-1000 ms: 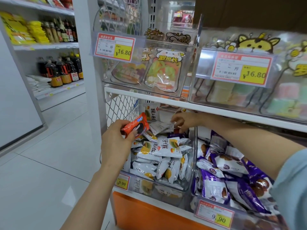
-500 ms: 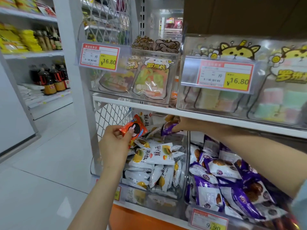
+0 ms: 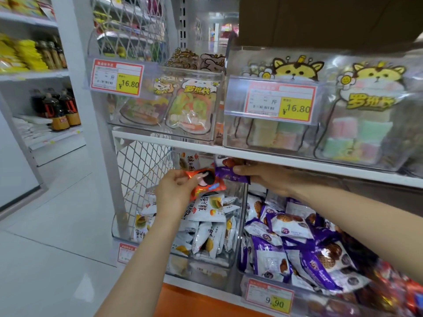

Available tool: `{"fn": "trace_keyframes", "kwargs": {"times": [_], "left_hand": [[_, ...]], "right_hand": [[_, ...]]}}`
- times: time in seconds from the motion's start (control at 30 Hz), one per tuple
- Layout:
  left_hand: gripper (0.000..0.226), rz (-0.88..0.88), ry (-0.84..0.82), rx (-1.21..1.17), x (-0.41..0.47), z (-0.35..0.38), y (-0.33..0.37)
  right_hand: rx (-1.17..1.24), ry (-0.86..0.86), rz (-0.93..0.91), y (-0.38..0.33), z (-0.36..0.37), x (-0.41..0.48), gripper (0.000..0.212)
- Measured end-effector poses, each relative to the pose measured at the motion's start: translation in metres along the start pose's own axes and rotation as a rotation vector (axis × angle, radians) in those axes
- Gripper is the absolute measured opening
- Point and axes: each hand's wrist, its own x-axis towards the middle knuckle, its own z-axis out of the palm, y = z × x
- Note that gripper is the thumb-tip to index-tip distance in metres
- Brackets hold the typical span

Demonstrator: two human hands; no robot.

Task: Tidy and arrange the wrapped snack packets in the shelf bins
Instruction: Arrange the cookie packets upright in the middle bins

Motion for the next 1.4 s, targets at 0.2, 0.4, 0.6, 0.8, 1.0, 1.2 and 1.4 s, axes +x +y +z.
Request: {"fn": "trace_keyframes", "kwargs": {"times": [0.2,0.4,0.6,0.8,1.0,1.2,1.4], "left_hand": [[0.033,-0.065,-0.18,-0.149,-0.005,0.008,0.002],[0.036,0.027,-0.299,-0.15,-0.015,0.018,0.012],[0.018,0.106,-0.412,-0.113,-0.031,0.044,0.018],[0.019,0.254,-0.201,0.013,-0.043,0.071,0.024],[0.02,0.166,-0.256,-0.162,-0.053,0.087,0.034],[0.015,0.145,-0.62,-0.149,-0.078,0.122,0.034],[0.015,0.31,-0.485,0.134,-0.074,0.129,0.026]], "right_hand": [[-0.011,-0.018,-0.046,0.003,0.0,-0.017,0.048],[0.196,0.081,-0.026,0.016,-0.006,-0.045,0.064],[0.173,0.257,0.021,0.01,-0.019,-0.085,0.049],[-0.481,0.679,0.168,0.024,-0.036,-0.119,0.047],[-0.863,0.491,0.049,0.051,-0.049,-0.129,0.059],[-0.072,0.569,-0.161,0.035,-0.05,-0.157,0.037],[-0.503,1.165,-0.072,0.065,-0.108,-0.198,0.028]]}}
